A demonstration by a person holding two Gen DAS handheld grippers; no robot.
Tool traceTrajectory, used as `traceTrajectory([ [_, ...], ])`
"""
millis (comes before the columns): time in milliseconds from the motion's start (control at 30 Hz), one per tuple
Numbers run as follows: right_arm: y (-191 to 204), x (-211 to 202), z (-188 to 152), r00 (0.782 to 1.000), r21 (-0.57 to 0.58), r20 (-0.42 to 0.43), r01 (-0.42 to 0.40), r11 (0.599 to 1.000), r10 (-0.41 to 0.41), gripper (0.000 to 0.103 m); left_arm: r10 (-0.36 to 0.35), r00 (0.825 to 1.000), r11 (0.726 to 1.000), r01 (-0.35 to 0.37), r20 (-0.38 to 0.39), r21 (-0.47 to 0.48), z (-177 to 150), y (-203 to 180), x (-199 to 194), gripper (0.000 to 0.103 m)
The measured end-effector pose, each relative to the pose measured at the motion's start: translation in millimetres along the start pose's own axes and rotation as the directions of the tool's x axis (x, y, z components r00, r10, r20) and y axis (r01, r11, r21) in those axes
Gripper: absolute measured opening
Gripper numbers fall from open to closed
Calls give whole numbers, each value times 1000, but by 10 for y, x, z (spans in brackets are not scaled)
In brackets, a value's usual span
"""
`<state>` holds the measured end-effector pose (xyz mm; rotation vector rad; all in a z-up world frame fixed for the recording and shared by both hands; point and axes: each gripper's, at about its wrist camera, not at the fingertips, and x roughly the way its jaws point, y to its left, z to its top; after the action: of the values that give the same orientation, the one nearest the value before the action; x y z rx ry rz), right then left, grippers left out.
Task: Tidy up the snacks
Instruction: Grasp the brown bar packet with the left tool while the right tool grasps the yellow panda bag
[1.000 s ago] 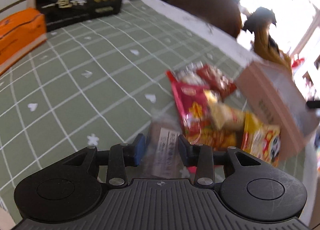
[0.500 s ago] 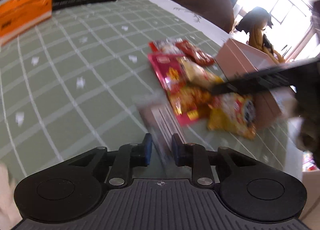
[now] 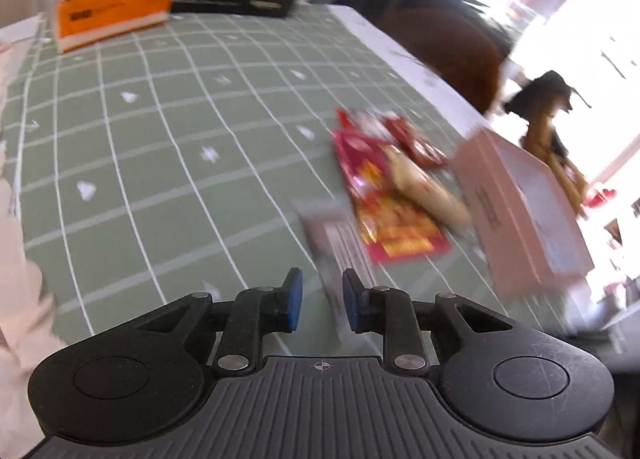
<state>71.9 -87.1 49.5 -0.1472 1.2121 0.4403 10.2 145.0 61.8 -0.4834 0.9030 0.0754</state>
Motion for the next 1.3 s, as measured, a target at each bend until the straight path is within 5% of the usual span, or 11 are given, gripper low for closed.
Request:
traceTrajectory([
  [167, -181, -178, -188, 999, 71, 49, 2, 997, -5, 72, 73, 996, 994, -69, -48, 79, 169, -310, 327, 28],
  [367, -393, -290, -340, 995, 95, 104, -21, 995, 11, 82, 201, 978, 951, -184, -47, 251, 125, -627, 558, 51],
  [500, -528, -251, -478, 994, 122, 86, -75, 990, 65, 82, 221, 974, 935, -197, -51, 294, 112, -634, 604, 54],
  [833, -663, -308, -693, 993, 181, 110, -59, 982, 40, 82, 67, 993, 962, -38, -100, 270, -520, -573, 82, 31],
  [1033, -879, -274, -601, 969, 290, 184, 107, 951, -165, 82, -5, 992, 965, 38, -127, 258, -970, -619, -199, 30],
  [1300, -712, -149, -825, 976, 228, 137, 136, 964, -170, 83, 8, 994, 952, 27, -113, 304, -1150, -684, -309, 34],
])
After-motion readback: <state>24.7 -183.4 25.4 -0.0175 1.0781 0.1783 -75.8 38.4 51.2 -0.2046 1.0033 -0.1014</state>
